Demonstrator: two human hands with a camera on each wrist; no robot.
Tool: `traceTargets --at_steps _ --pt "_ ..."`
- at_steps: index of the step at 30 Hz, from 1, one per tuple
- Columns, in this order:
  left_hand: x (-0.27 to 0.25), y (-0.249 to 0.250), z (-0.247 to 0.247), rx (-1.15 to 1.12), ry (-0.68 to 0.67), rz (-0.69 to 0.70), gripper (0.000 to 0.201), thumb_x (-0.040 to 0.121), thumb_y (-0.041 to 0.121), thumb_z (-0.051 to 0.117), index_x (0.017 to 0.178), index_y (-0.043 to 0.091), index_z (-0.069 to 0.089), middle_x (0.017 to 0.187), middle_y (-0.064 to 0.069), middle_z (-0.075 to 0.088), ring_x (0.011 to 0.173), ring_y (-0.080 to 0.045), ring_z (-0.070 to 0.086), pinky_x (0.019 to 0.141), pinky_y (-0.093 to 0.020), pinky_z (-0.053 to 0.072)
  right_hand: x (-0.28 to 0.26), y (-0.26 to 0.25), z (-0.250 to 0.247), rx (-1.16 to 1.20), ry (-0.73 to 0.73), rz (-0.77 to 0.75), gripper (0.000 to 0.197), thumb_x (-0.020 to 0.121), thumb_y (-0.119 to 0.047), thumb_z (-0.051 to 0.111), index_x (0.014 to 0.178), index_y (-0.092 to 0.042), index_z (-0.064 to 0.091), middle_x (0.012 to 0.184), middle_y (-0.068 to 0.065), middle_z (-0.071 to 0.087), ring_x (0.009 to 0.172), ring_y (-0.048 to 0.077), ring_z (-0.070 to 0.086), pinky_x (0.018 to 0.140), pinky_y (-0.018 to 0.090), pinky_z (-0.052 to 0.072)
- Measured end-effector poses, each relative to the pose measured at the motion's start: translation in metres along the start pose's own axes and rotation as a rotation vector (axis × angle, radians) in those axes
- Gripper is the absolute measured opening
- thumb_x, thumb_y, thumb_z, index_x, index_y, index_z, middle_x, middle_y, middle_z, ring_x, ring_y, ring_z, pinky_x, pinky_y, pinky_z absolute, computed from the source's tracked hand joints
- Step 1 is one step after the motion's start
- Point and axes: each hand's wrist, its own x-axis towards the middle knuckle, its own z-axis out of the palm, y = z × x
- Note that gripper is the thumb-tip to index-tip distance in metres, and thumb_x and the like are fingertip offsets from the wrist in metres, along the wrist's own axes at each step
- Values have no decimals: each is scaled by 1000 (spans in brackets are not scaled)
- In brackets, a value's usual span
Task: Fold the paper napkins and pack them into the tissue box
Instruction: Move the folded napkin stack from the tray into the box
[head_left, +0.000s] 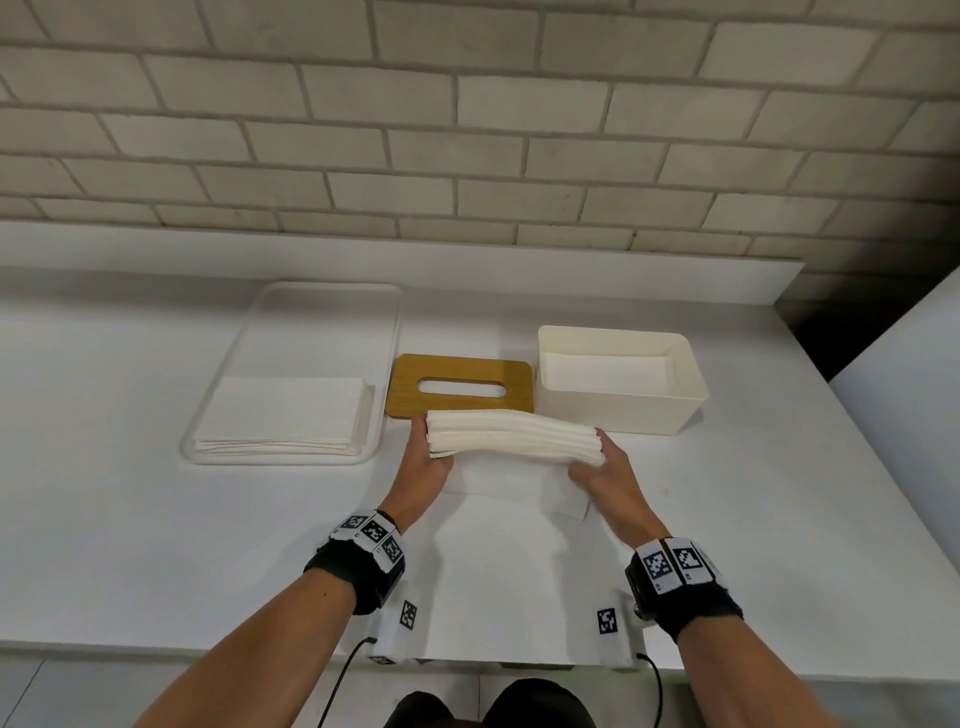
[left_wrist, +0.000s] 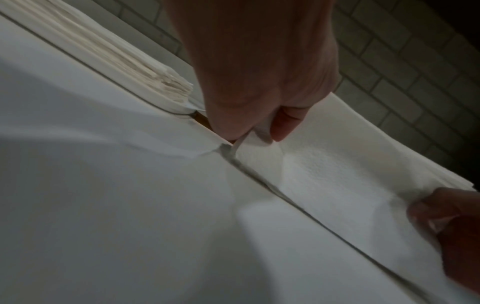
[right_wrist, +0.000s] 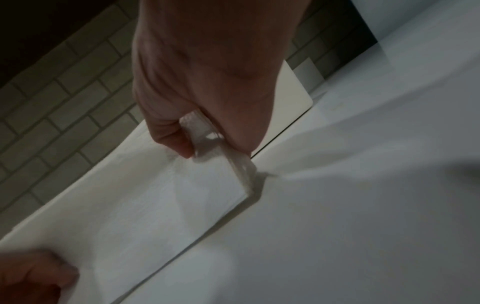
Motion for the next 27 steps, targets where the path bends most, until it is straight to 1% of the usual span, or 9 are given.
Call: traceTargets --at_steps 3,6,8,11,15,18,21,24,27 --pt "0 1 0 -13 32 -12 59 88 -17 41 129 25 36 112 14 54 101 5 52 78 -3 44 1 -3 1 -16 3 -22 44 66 -11 55 110 -13 59 94 3 64 82 14 57 71 23 45" --pt "-2 0 -2 -23 17 -13 58 88 -17 41 127 26 35 115 10 53 104 4 51 82 -8 44 1 3 -1 -23 -22 -13 40 72 -1 59 109 -14 58 92 1 62 83 15 56 70 22 44" --pt "-2 1 -3 -20 18 -16 56 89 -16 42 126 25 35 118 5 53 105 0 52 85 -13 45 1 8 -3 -45 -19 -13 37 81 8 60 112 -13 58 98 0 65 90 17 59 76 21 45" --pt "1 7 -4 6 35 -29 49 91 -12 45 125 22 37 117 3 53 107 -8 51 96 -21 43 2 4 -8 -43 1 -18 40 86 4 64 119 -18 59 111 0 68 105 15 63 86 23 47" --pt "12 39 2 26 26 5 42 95 -2 47 132 17 39 121 3 53 112 -11 52 83 -13 45 3 -34 -27 -8 63 -67 34 87 -1 66 114 -21 59 112 -1 68 105 15 63 87 26 50" --pt "35 77 20 -8 9 38 44 96 2 49 136 16 38 124 -3 55 111 -16 56 87 -23 49 13 -75 -59 18 148 -109 34 88 -2 64 118 -17 61 112 -1 69 100 14 67 85 30 54" --pt "67 115 55 -26 9 -36 54 93 -1 51 140 17 33 120 -7 56 105 -22 57 88 -36 50 40 -104 -98 29 269 -50 26 85 -1 65 109 -10 65 110 10 71 95 25 68 85 39 54" --pt "101 133 90 16 2 -157 57 90 -3 52 141 12 32 119 -12 56 103 -26 55 86 -37 49 75 -109 -126 -42 308 54 25 84 1 64 109 1 64 111 21 68 90 30 66 77 36 54" --pt "123 131 114 158 23 -225 49 88 -3 50 134 7 37 130 -17 53 114 -32 55 94 -38 49 101 -96 -138 -186 319 172 25 82 0 65 107 5 64 111 23 68 93 32 66 75 34 53"
